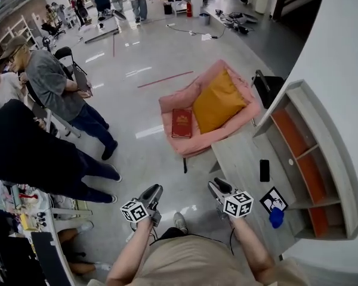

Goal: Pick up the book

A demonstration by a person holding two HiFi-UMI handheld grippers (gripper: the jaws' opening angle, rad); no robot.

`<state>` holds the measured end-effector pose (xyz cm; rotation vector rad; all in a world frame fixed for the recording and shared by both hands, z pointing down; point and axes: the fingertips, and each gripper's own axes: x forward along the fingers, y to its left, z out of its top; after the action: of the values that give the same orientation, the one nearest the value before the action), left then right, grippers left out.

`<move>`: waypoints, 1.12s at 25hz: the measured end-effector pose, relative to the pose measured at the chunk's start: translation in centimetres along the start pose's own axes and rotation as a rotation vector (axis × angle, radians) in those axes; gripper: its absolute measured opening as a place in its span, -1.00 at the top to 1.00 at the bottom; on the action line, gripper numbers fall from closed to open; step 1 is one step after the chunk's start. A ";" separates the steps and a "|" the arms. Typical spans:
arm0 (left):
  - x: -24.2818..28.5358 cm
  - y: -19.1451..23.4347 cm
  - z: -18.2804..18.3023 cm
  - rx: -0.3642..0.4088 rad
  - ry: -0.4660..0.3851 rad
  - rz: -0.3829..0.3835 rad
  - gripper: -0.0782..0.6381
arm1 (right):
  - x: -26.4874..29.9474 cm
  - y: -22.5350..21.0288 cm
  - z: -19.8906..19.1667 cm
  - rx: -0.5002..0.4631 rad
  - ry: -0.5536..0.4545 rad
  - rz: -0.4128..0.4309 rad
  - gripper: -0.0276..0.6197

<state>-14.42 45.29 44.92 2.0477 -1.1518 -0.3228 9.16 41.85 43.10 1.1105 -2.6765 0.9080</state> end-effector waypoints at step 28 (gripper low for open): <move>15.4 7.2 14.6 0.021 -0.063 0.070 0.43 | 16.5 -11.3 15.6 -0.014 -0.040 0.059 0.52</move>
<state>-18.14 23.38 42.20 2.0229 -1.2667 -0.3448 6.73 16.66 41.00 1.0631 -2.7573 0.8840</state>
